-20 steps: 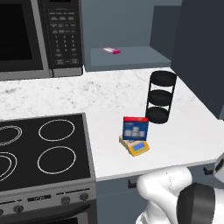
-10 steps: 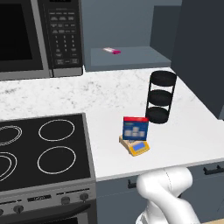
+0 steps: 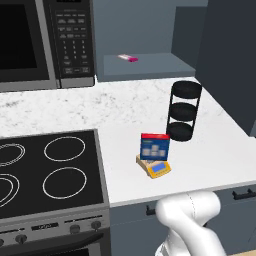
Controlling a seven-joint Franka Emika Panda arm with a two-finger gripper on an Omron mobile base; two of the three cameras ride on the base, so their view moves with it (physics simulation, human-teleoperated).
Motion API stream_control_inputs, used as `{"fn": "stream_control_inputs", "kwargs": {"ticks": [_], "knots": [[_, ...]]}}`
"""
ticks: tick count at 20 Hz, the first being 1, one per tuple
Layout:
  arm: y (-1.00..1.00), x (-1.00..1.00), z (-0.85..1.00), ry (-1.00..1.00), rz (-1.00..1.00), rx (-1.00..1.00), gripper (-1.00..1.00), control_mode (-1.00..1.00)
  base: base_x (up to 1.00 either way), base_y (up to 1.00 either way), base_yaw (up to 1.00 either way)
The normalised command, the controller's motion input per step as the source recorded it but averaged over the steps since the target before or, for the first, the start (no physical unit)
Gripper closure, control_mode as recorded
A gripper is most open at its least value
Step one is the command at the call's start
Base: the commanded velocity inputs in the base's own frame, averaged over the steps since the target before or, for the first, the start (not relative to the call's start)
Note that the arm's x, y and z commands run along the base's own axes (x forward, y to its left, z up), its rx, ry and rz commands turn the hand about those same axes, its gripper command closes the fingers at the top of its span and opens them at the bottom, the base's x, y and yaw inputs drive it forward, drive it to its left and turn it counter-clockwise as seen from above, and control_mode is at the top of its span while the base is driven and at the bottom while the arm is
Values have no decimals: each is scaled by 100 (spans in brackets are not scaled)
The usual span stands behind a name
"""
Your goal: Pick the boxed food and place it on the digital scale for weighing, and close the cabinet.
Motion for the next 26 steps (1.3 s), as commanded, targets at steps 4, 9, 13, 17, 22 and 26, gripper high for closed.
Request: {"fn": "stream_control_inputs", "kwargs": {"ticks": [4, 9, 13, 17, 22, 26], "knots": [[-1, 95, -67, -75, 36, 10, -100, -100, 0, 0, 0], [37, 100, -39, -46, 15, 18, -100, -100, 0, 0, 0], [33, 100, -5, -18, 0, 11, -100, -100, 0, 0, 0], [10, 55, 50, 1, 5, 3, -100, -100, 0, 0, 0], [16, 38, 75, 5, 16, 0, -100, -100, 0, 0, 0], [47, 56, 48, 25, 18, -2, -100, -100, 0, 0, 0]]}}
